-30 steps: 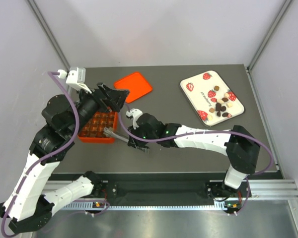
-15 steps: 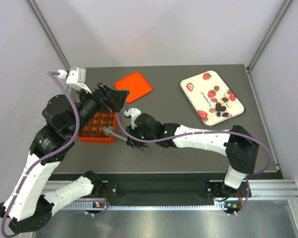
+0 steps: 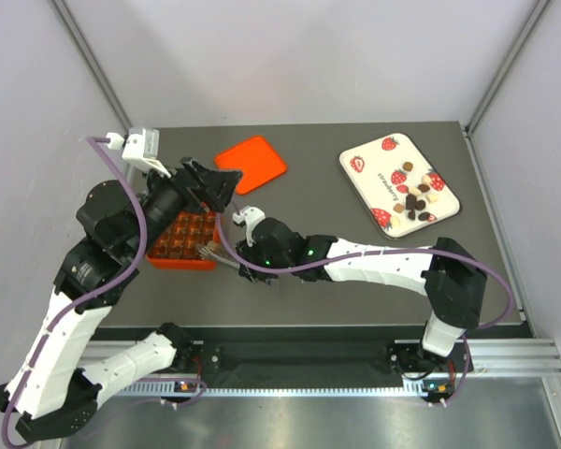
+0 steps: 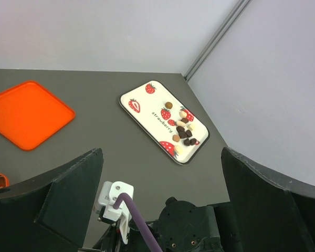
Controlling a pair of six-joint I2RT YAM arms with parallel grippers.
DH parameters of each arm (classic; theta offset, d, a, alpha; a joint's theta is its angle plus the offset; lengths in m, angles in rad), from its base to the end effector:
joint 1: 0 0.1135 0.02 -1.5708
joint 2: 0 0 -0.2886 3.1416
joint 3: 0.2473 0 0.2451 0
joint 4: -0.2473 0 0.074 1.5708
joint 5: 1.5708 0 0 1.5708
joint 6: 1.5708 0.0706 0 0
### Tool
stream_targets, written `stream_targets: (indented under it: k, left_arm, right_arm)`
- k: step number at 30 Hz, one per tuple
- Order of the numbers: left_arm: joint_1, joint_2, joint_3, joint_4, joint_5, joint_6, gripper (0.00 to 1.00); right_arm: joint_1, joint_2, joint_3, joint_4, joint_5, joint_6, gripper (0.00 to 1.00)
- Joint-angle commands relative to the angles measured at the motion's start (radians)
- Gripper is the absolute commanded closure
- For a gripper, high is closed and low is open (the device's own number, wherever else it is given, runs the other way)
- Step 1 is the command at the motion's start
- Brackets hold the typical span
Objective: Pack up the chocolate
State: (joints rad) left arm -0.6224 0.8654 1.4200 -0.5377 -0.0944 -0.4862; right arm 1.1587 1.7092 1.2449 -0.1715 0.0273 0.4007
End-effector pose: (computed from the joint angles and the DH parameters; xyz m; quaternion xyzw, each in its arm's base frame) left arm 0.1238 -0.0806 0.5118 0.0141 0.7010 -0.3468 0.6230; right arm 0.1682 0.3799 0.2607 -0.3245 0.8315 0.3081 0.3290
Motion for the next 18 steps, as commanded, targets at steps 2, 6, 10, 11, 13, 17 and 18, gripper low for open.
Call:
stream_targets:
  k: [2, 6, 10, 11, 13, 17, 18]
  left_arm:
    - [0.003, -0.008, 0.002, 0.045, -0.005, -0.003, 0.01]
    - [0.003, -0.009, 0.003, 0.047, -0.004, -0.005, 0.01]
    - [0.003, -0.011, 0.003, 0.044, -0.002, -0.003, 0.01]
    - [0.003, -0.011, 0.005, 0.044, -0.002, -0.005, 0.01]
    - [0.003, -0.012, 0.007, 0.041, -0.005, -0.005, 0.01]
    - [0.003, -0.016, 0.013, 0.035, -0.01, 0.0, 0.01]
    - [0.003, -0.016, 0.016, 0.033, -0.01, 0.0, 0.01]
  right_arm:
    - [0.016, -0.008, 0.056, 0.027, 0.034, -0.016, 0.63]
    - [0.016, -0.011, 0.067, 0.027, 0.051, -0.026, 0.61]
    - [0.016, -0.006, 0.077, 0.027, 0.06, -0.033, 0.59]
    - [0.016, -0.006, 0.079, 0.029, 0.06, -0.034, 0.59]
    - [0.015, -0.008, 0.08, 0.027, 0.071, -0.033, 0.59]
    - [0.013, -0.045, 0.077, 0.014, 0.118, -0.051, 0.61]
    - [0.013, -0.055, 0.077, 0.009, 0.134, -0.059, 0.61]
